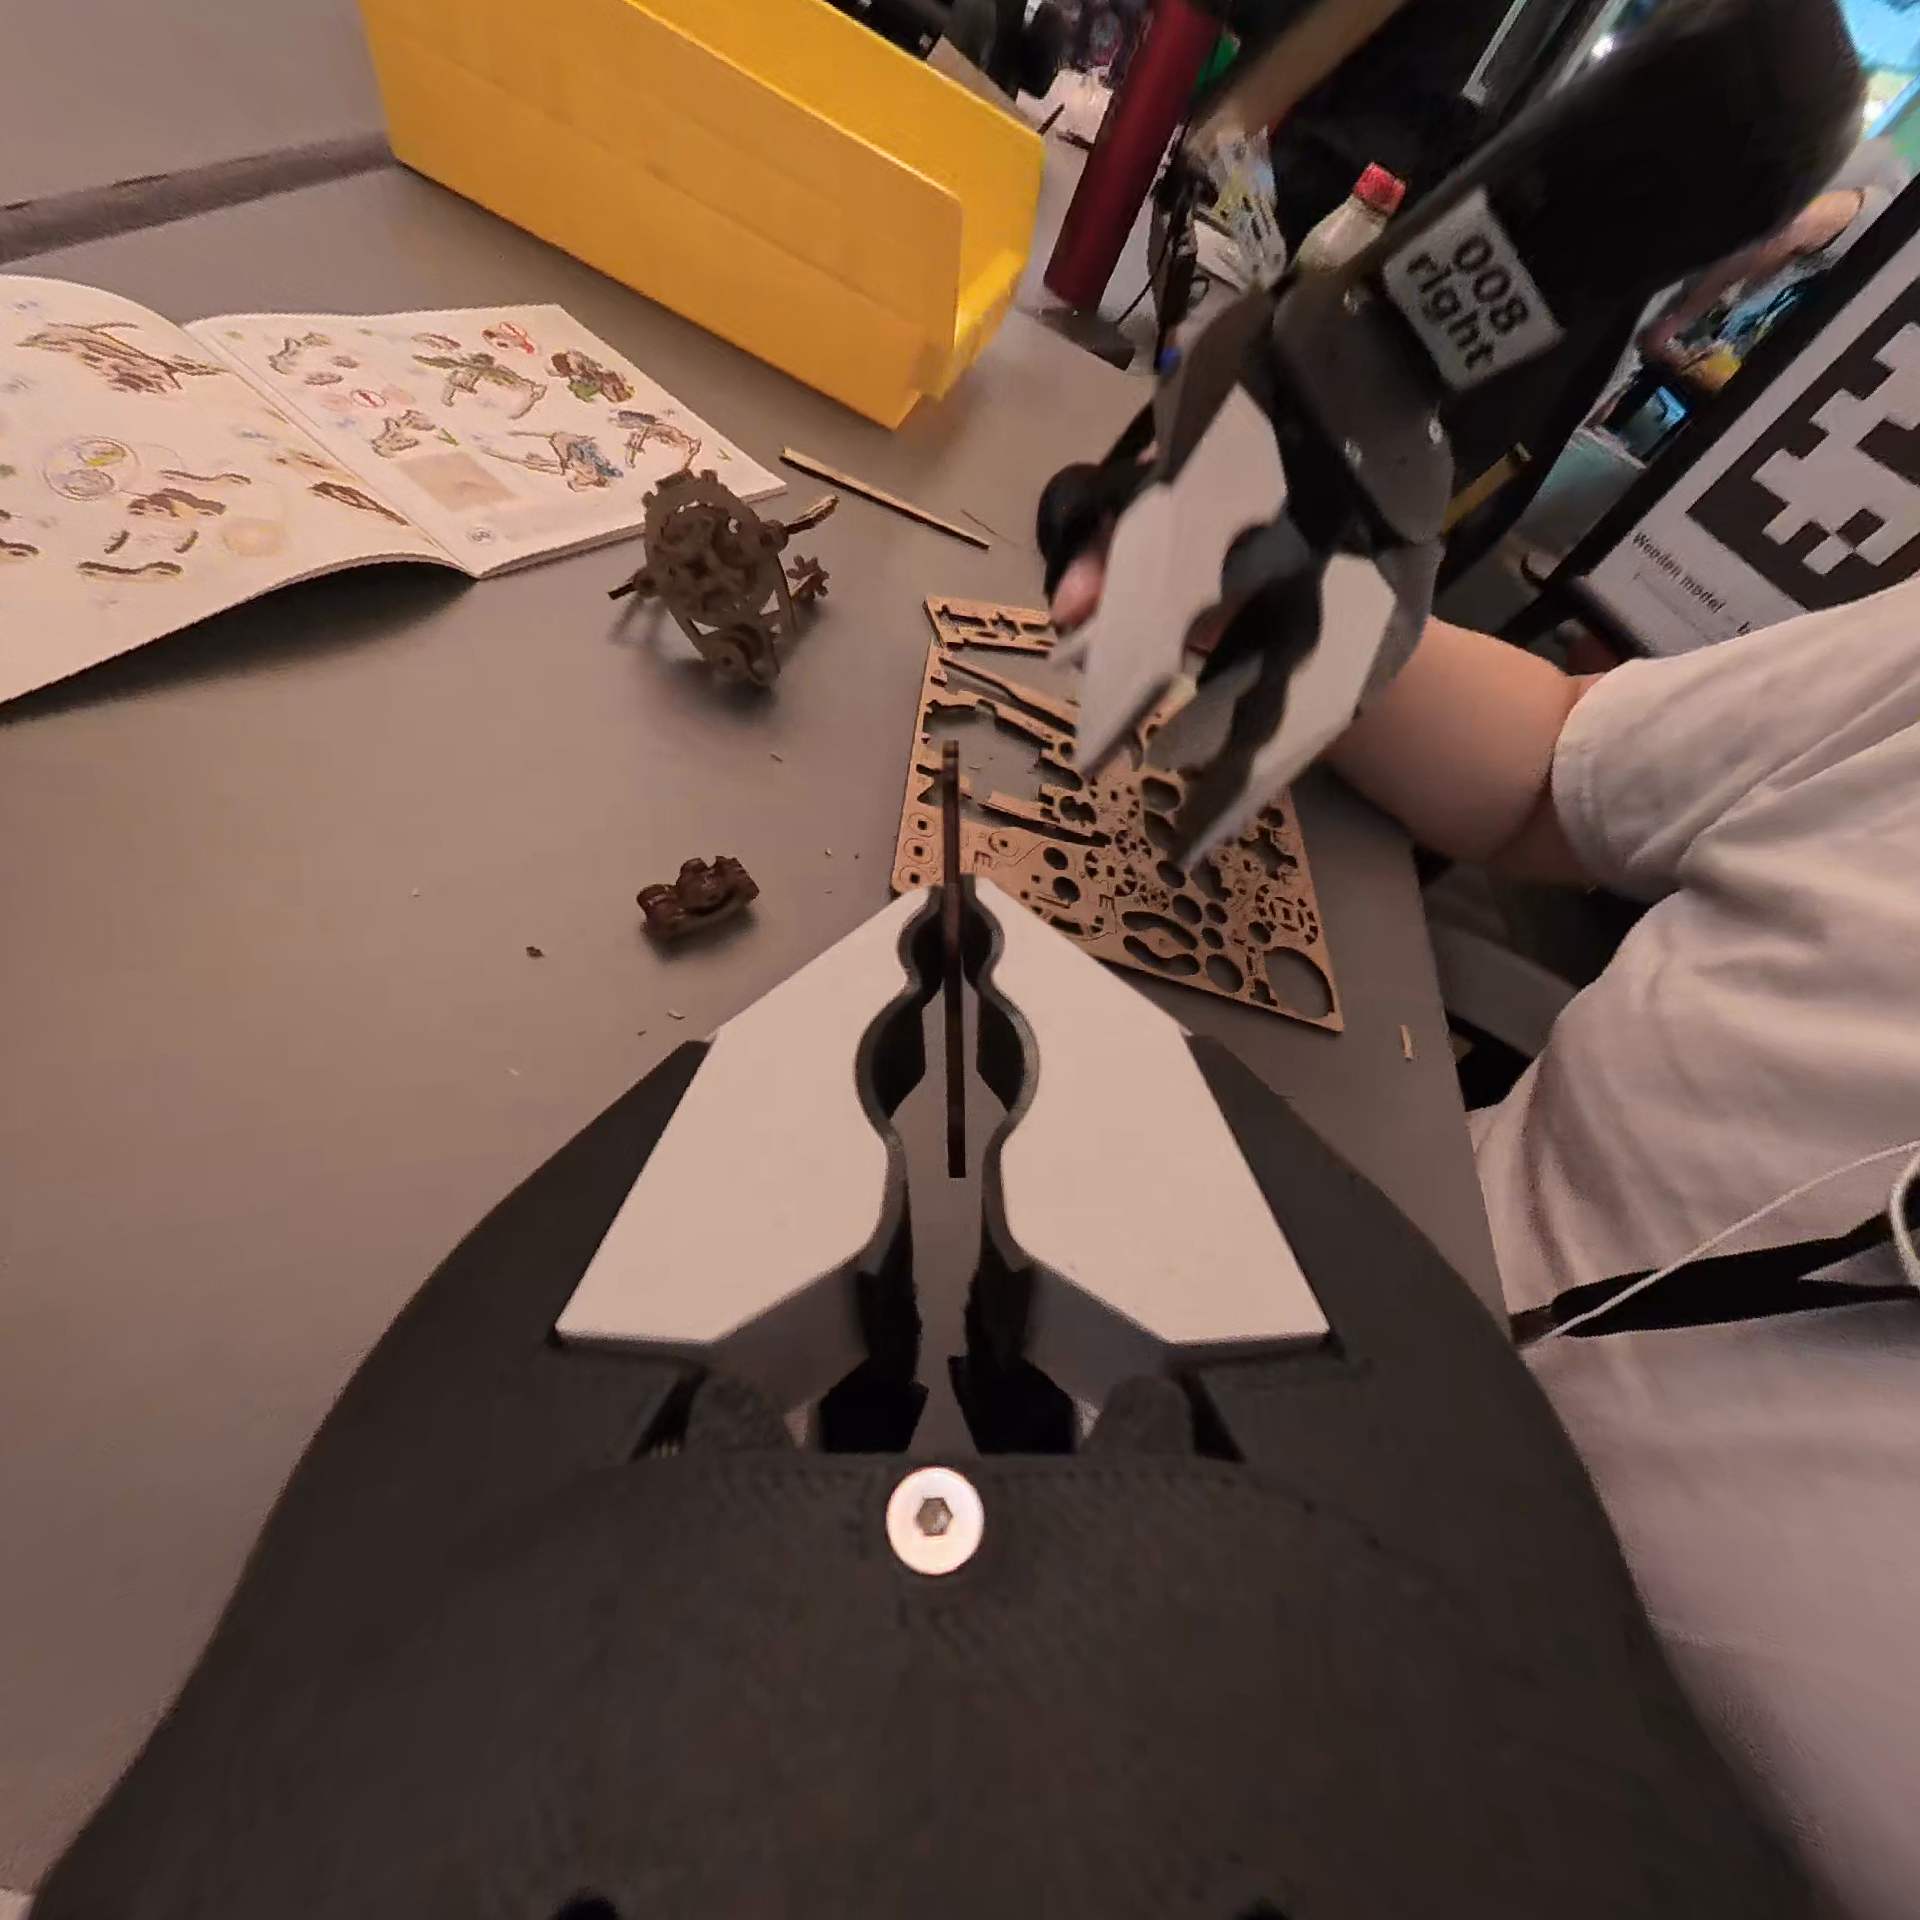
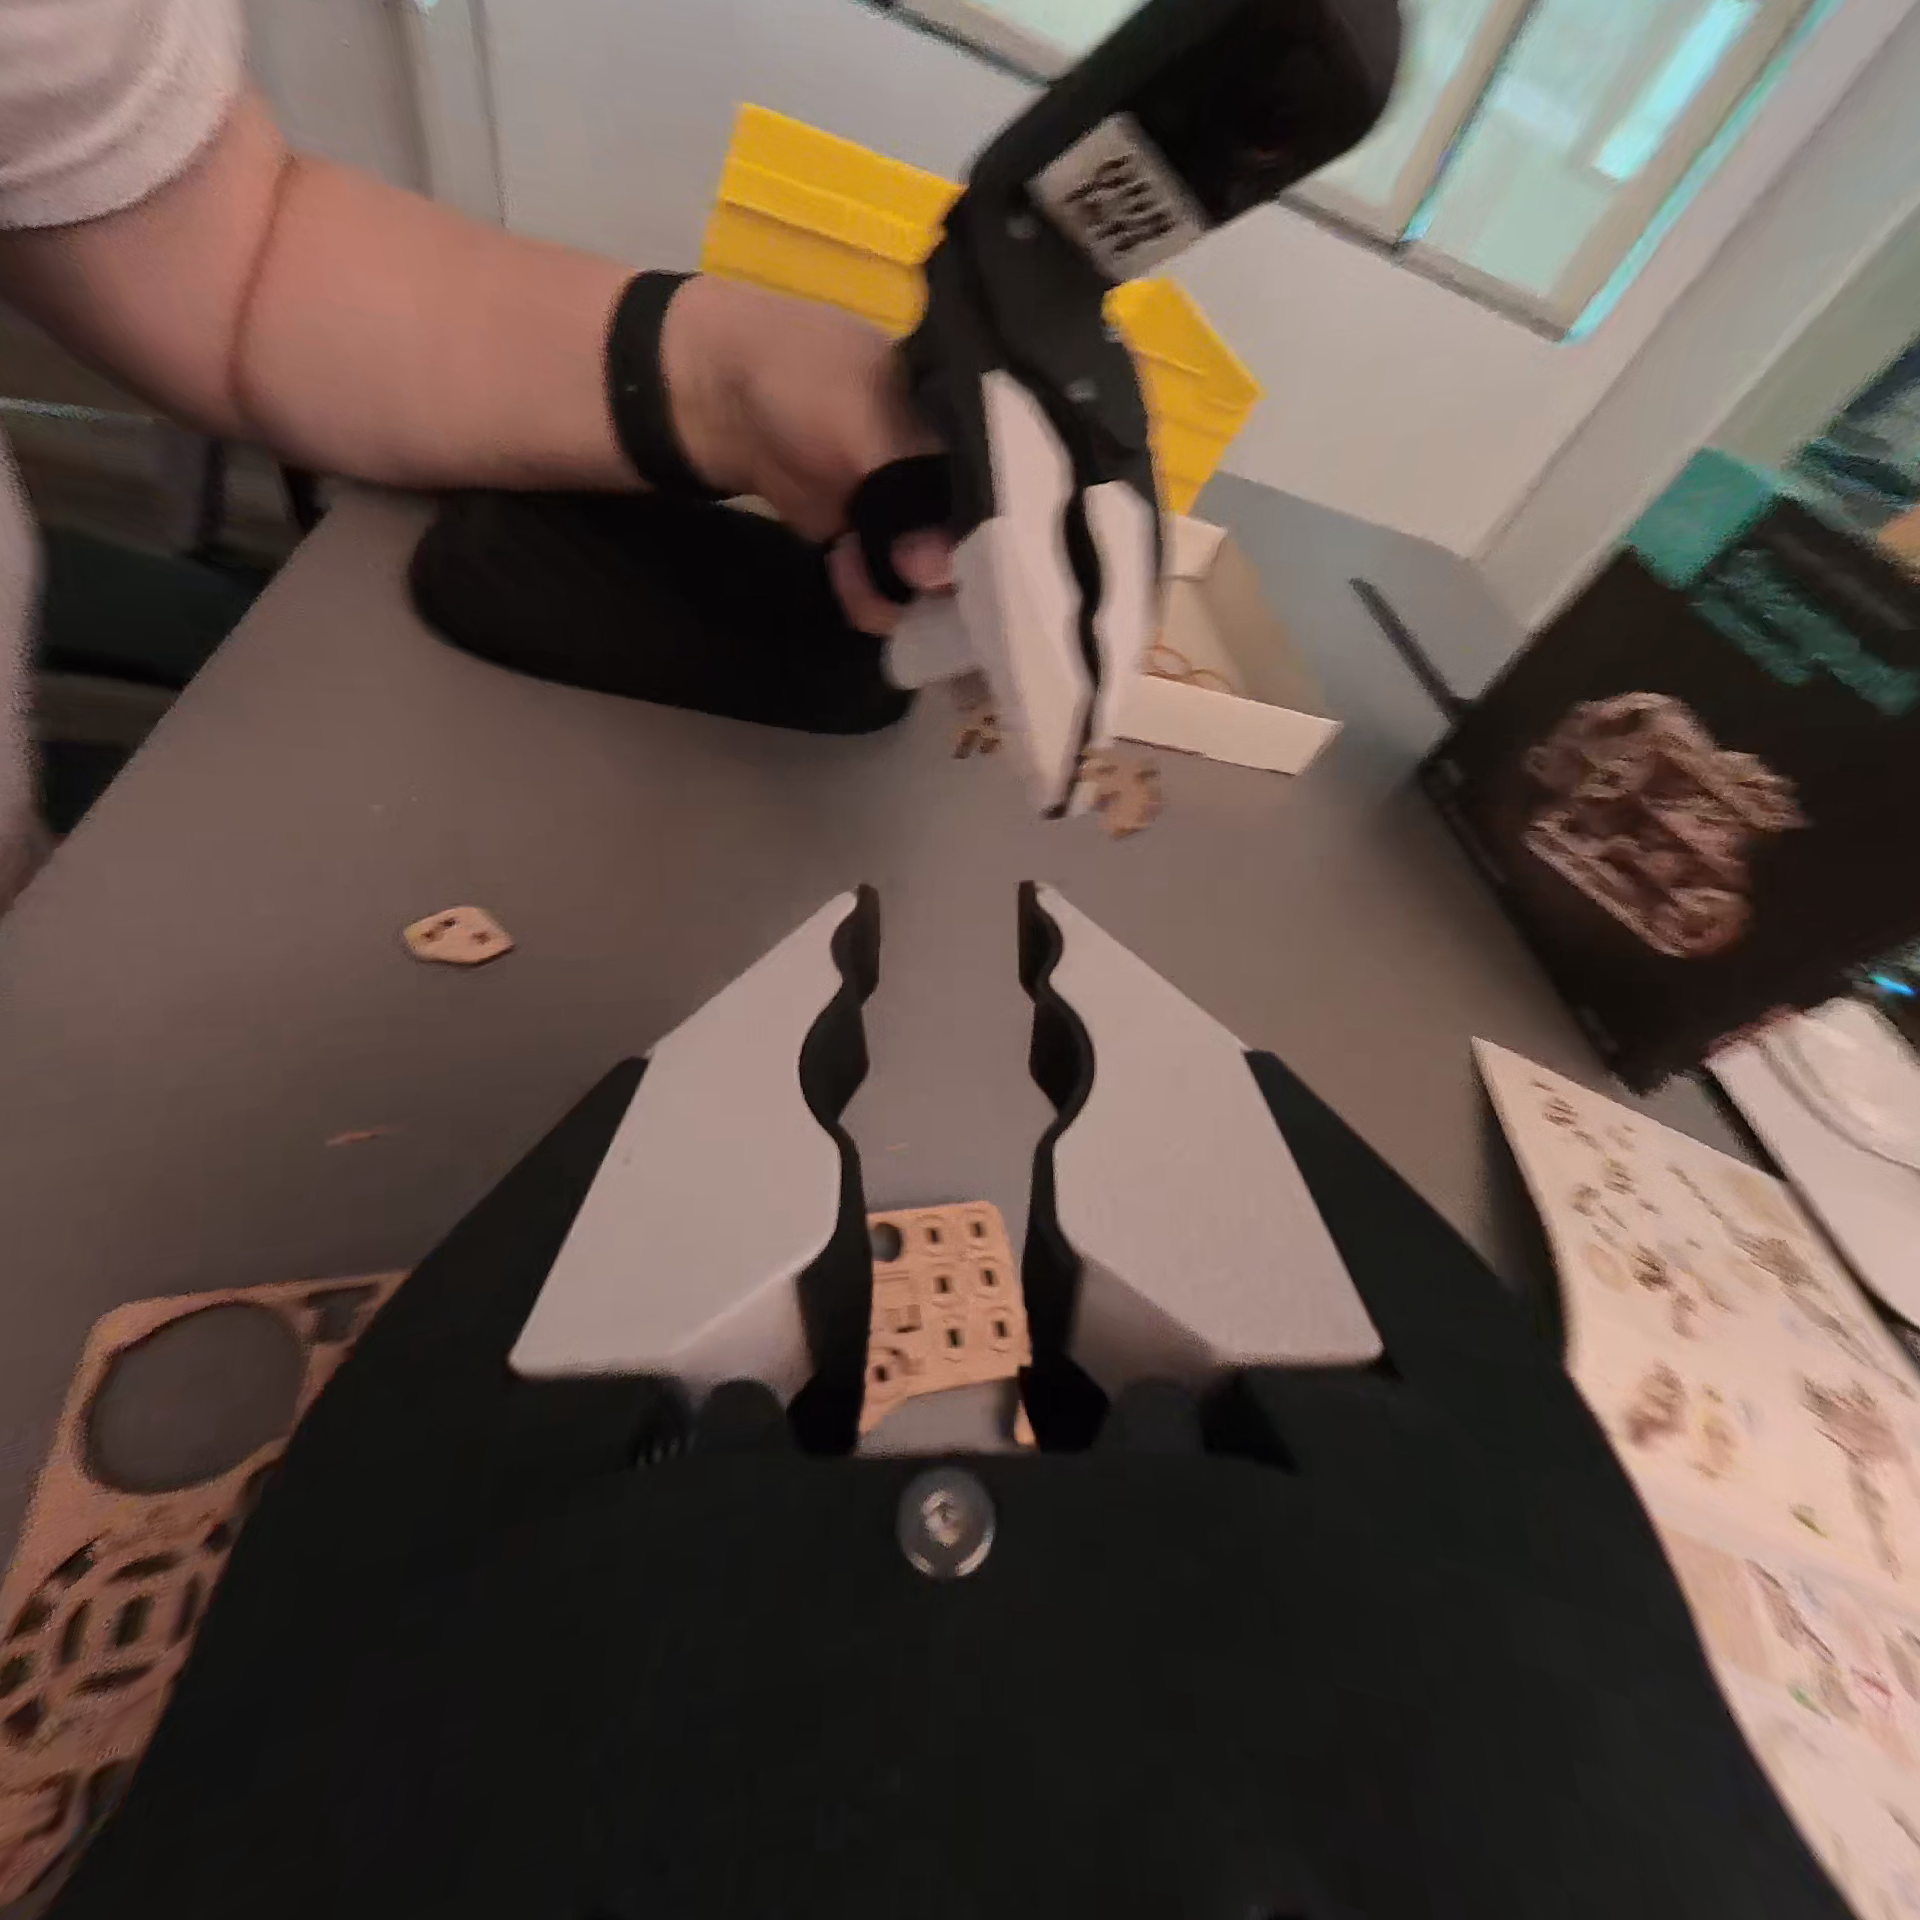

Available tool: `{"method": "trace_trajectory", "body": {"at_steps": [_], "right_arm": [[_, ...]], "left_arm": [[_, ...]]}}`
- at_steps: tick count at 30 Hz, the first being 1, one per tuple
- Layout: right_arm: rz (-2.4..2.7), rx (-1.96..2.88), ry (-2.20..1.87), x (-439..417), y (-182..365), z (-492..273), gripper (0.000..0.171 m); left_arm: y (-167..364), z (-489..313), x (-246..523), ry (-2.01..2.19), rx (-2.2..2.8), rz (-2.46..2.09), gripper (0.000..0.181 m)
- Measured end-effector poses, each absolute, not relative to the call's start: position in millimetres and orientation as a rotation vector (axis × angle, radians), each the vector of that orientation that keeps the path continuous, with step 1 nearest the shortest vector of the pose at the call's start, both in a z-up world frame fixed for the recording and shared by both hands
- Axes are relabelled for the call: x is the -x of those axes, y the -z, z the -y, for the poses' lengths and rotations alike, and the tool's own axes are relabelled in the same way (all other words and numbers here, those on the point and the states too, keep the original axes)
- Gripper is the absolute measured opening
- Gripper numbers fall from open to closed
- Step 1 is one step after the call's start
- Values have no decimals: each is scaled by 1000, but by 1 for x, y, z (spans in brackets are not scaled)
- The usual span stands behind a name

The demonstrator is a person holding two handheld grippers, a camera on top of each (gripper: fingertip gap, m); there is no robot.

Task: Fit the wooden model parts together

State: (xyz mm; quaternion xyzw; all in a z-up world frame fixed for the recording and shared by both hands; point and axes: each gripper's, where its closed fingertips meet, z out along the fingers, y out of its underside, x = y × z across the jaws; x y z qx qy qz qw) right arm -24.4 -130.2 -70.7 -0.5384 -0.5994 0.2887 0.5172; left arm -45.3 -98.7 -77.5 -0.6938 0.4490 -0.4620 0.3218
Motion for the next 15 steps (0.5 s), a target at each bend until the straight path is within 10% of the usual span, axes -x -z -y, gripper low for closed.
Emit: {"method": "trace_trajectory", "body": {"at_steps": [1, 15], "right_arm": [[1507, 1289, -727, 28, 78, 141, 25], [2015, 1432, -909, 47, 143, 227, 16]], "left_arm": [[77, 98, 46, 1218, 1823, -1171, 0], [78, 95, 45, 1174, 1812, -1160, 0]]}}
